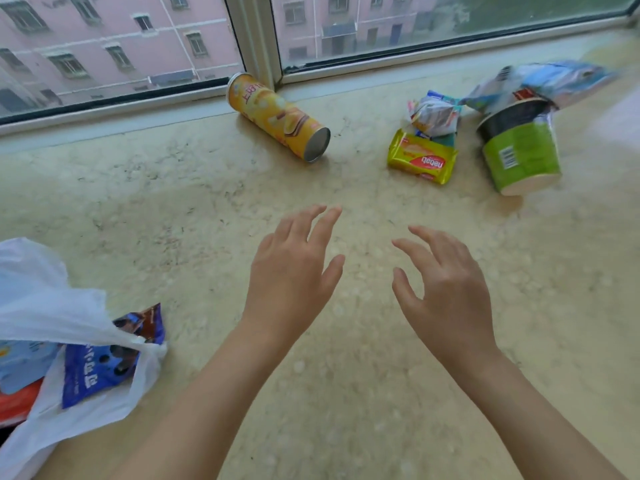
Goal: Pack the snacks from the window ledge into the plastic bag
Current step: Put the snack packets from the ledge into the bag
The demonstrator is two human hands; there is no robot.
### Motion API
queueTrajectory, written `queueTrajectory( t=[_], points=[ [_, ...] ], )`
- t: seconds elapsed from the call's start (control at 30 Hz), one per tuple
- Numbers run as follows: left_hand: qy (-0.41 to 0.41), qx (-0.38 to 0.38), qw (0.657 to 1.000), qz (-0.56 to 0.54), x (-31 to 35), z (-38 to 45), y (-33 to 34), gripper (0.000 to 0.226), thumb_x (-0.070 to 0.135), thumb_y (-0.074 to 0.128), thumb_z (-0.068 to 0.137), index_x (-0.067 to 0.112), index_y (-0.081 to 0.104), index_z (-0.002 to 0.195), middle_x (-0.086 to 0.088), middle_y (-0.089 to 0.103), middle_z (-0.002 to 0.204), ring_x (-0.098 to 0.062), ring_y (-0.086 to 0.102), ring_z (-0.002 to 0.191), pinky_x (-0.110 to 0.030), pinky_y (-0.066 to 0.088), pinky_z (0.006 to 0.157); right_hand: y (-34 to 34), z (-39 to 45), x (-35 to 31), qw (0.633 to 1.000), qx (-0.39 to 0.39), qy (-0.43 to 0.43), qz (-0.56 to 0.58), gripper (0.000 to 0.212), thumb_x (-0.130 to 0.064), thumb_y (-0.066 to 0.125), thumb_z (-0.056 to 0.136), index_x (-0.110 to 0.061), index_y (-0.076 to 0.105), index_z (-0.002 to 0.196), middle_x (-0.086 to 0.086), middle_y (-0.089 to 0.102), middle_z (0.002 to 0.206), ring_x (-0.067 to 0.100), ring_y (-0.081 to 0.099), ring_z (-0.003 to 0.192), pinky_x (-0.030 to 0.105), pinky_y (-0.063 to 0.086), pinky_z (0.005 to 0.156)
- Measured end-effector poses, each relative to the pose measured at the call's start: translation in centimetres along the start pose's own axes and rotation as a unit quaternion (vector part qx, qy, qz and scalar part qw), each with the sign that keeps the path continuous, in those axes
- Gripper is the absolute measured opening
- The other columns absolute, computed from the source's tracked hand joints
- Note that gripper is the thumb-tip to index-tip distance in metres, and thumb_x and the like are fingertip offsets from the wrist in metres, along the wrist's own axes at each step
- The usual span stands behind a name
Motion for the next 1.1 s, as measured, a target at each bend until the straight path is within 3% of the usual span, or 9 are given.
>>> queueTrajectory(
  t=[0.17, 0.27, 0.43, 0.6, 0.73, 0.93, 1.1],
  points=[
    [0.023, -0.012, 1.0, -0.005, 2.5, 4.0, 3.4, 0.063, 0.037, 0.066, 0.084, 0.018, 0.045, 0.141, -0.003, 0.053, 0.135, -0.026, 0.053, 0.118, -0.041, 0.047, 0.087, 0.4, 2.2, 4.8, 1.0, 0.004, 0.008, -0.018, 0.039, -0.018, 0.064, 0.082, -0.012, 0.062, 0.121, 0.01, 0.058, 0.128, 0.032, 0.053, 0.117, 0.045, 0.043, 0.097],
    [0.036, -0.035, 0.999, -0.001, 3.8, 7.2, 5.7, 0.067, 0.041, 0.061, 0.087, 0.02, 0.037, 0.146, -0.003, 0.047, 0.142, -0.025, 0.048, 0.124, -0.041, 0.044, 0.092, 0.9, 4.0, 7.3, 0.999, 0.01, 0.015, -0.041, 0.045, -0.024, 0.058, 0.081, -0.013, 0.06, 0.124, 0.011, 0.056, 0.131, 0.033, 0.052, 0.118, 0.046, 0.042, 0.096],
    [0.062, -0.089, 0.994, 0.033, 6.0, 13.5, 9.9, 0.077, 0.053, 0.051, 0.09, 0.027, 0.014, 0.152, -0.001, 0.023, 0.157, -0.022, 0.025, 0.14, -0.039, 0.031, 0.106, 1.8, 7.4, 12.0, 0.992, 0.007, 0.033, -0.12, 0.058, -0.033, 0.054, 0.078, -0.013, 0.052, 0.133, 0.016, 0.046, 0.141, 0.038, 0.04, 0.13, 0.055, 0.034, 0.104],
    [0.051, -0.164, 0.982, 0.078, 6.9, 17.0, 13.6, 0.075, 0.061, 0.043, 0.091, 0.037, 0.006, 0.152, -0.002, 0.004, 0.161, -0.025, 0.008, 0.147, -0.044, 0.023, 0.111, 2.2, 10.7, 15.4, 0.984, -0.021, 0.077, -0.162, 0.067, -0.03, 0.067, 0.078, -0.014, 0.045, 0.14, 0.019, 0.033, 0.15, 0.04, 0.027, 0.139, 0.061, 0.023, 0.108],
    [0.015, -0.215, 0.974, 0.076, 6.4, 17.3, 14.8, 0.071, 0.063, 0.036, 0.092, 0.042, 0.001, 0.151, 0.002, -0.01, 0.161, -0.031, 0.004, 0.147, -0.052, 0.021, 0.112, 2.1, 12.6, 16.2, 0.974, -0.048, 0.111, -0.193, 0.071, -0.035, 0.065, 0.081, -0.019, 0.039, 0.144, 0.015, 0.023, 0.155, 0.036, 0.016, 0.144, 0.063, 0.019, 0.108],
    [0.031, -0.199, 0.976, 0.085, 6.0, 18.0, 14.5, 0.065, 0.064, 0.033, 0.093, 0.044, 0.008, 0.15, -0.001, -0.007, 0.161, -0.032, 0.003, 0.147, -0.053, 0.019, 0.111, 0.8, 14.5, 16.7, 0.978, -0.004, 0.138, -0.159, 0.071, -0.02, 0.066, 0.079, -0.013, 0.037, 0.144, 0.022, 0.02, 0.154, 0.042, 0.027, 0.134, 0.051, 0.034, 0.106],
    [0.05, -0.205, 0.975, 0.068, 6.1, 18.5, 14.2, 0.063, 0.065, 0.031, 0.093, 0.044, 0.013, 0.149, 0.001, -0.002, 0.161, -0.022, 0.004, 0.147, -0.059, 0.025, 0.107, 1.4, 15.1, 16.7, 0.969, -0.046, 0.17, -0.175, 0.075, -0.021, 0.069, 0.08, -0.017, 0.032, 0.145, 0.018, 0.013, 0.157, 0.04, 0.017, 0.141, 0.063, 0.034, 0.101]
  ],
)
Point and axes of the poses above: each hand's wrist, its own z-axis towards the middle knuckle, its own y-axis out of the palm, x = y × z, the point moved 2 cm from there along z, towards the middle knuckle
